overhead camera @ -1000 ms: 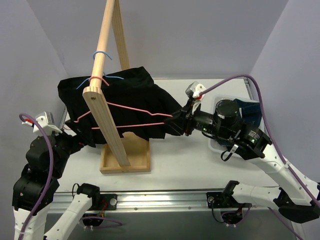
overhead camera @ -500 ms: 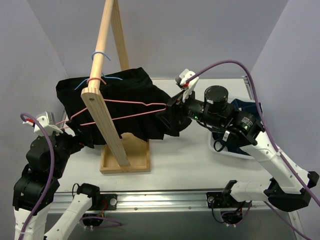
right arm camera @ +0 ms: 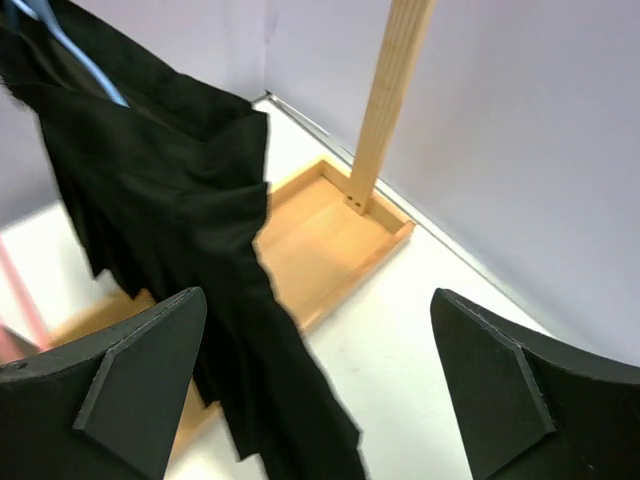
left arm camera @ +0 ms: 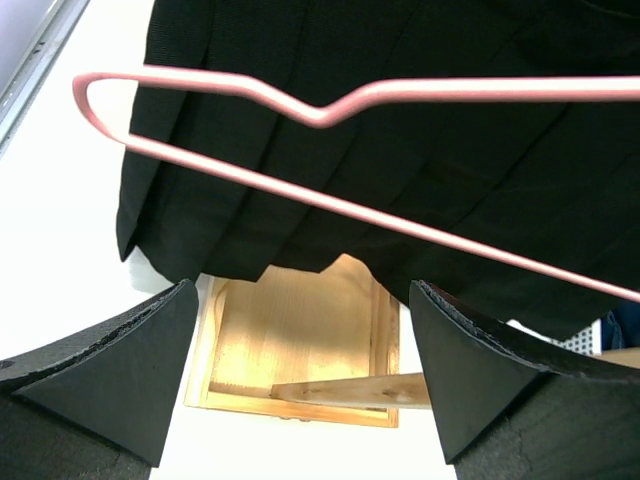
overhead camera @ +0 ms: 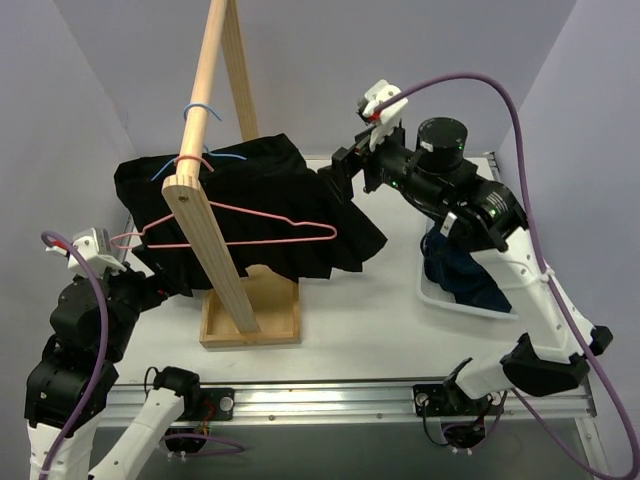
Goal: Remove the skirt from the hanger
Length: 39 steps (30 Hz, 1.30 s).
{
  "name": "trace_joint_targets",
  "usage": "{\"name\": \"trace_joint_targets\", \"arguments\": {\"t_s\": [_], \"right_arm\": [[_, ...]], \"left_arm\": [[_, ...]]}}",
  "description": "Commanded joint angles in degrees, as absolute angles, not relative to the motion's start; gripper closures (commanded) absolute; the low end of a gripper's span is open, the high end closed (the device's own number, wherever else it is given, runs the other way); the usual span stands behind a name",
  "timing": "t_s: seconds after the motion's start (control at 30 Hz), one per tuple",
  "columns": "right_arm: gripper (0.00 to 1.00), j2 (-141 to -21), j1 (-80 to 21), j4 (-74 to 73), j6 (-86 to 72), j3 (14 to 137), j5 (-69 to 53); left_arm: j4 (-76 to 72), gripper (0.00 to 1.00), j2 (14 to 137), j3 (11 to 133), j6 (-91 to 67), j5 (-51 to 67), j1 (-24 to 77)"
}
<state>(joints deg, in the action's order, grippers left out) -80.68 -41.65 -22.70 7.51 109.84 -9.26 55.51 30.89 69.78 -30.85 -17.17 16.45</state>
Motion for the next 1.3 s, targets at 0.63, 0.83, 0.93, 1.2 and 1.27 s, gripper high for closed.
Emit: {"name": "trace_joint_targets", "arguments": {"t_s": [0.63,0.83,0.93,1.2,1.27], "right_arm": [[0.13,-90.3,-36.1,-23.1,20.4,114.7,-33.4],[0.16,-94.6,-35.8,-25.0,21.6,117.3,-36.1],[0.16,-96.3,-35.8,-24.6,22.0,118.2,-37.2],[0.34,-101.6,-35.6,-24.8,23.6,121.1,-42.6],[0.71,-102.5,-35.6,-25.2,24.5,122.0,-44.2]], "left_arm": [[53.4,0.05,29.2,69.2,-29.2,-16.5,16.6],[53.3,0.05,29.1,69.8,-29.6,-16.1,16.6],[53.3,0.05,29.0,70.0,-29.6,-16.1,16.5],[53.3,0.05,29.2,70.5,-29.6,-16.1,16.6],[53.3,0.05,29.3,70.5,-29.6,-16.1,16.5]]}}
